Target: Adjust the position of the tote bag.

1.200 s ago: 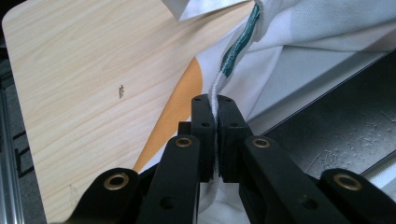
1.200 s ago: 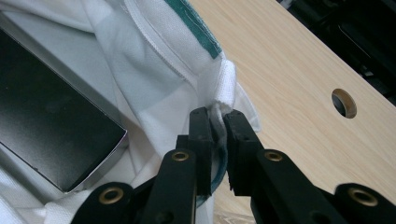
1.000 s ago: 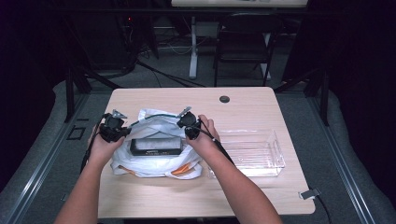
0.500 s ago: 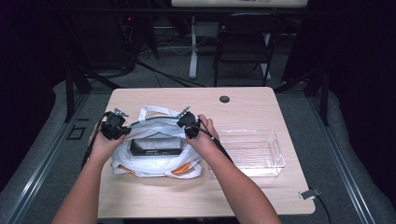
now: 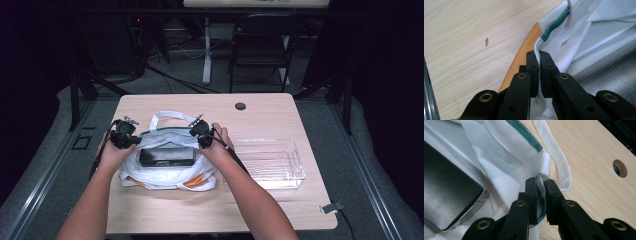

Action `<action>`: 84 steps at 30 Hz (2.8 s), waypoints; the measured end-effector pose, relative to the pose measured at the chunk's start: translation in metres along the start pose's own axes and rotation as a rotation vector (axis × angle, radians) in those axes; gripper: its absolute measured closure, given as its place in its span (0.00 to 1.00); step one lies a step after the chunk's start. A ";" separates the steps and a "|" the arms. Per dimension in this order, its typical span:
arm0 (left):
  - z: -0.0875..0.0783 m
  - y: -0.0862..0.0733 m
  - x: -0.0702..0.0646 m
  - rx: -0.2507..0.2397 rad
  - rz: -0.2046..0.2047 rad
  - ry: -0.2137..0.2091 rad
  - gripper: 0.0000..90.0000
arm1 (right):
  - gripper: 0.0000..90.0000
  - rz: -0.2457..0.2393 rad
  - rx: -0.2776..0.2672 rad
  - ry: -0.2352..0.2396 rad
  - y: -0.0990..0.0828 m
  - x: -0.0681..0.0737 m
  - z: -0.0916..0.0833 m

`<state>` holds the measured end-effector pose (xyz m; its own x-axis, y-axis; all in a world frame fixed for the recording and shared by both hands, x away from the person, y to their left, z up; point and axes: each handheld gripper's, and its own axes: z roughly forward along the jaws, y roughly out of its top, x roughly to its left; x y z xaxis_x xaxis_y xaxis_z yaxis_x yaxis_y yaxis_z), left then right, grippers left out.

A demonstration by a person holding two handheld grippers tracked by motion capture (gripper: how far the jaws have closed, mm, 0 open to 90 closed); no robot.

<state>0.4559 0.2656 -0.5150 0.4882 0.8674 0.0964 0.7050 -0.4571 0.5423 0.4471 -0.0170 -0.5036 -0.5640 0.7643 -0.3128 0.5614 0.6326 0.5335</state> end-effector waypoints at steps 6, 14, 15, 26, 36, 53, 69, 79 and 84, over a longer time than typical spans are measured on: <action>0.002 0.003 0.001 0.019 -0.004 -0.004 0.97 | 0.92 0.026 -0.021 0.006 -0.001 0.001 0.003; 0.009 0.003 0.003 0.038 -0.023 -0.024 0.97 | 0.92 0.013 0.010 0.007 0.000 0.000 0.004; 0.009 0.003 0.003 0.041 -0.024 -0.024 0.97 | 0.92 0.015 0.008 0.008 0.000 0.000 0.005; 0.015 0.002 0.004 0.063 -0.029 -0.033 0.97 | 0.92 0.004 0.036 0.005 0.002 0.002 0.011; 0.013 0.003 0.002 0.062 -0.024 -0.030 0.94 | 0.92 -0.005 0.063 -0.007 0.003 0.004 0.015; -0.039 -0.011 -0.004 -0.060 0.036 0.021 0.69 | 0.91 -0.009 0.071 -0.009 0.002 0.004 0.013; -0.037 -0.016 -0.003 -0.033 0.097 0.049 0.92 | 0.91 -0.013 0.067 -0.009 0.002 0.004 0.012; -0.025 -0.013 0.004 -0.042 0.056 0.061 0.97 | 0.91 -0.008 0.053 -0.010 0.002 0.005 0.013; -0.021 -0.011 0.006 -0.029 0.045 0.050 0.98 | 0.91 0.007 0.035 -0.008 0.001 0.007 0.013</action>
<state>0.4397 0.2804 -0.5028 0.4926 0.8549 0.1626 0.6669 -0.4909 0.5606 0.4517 -0.0090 -0.5155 -0.5547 0.7699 -0.3157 0.5864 0.6308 0.5081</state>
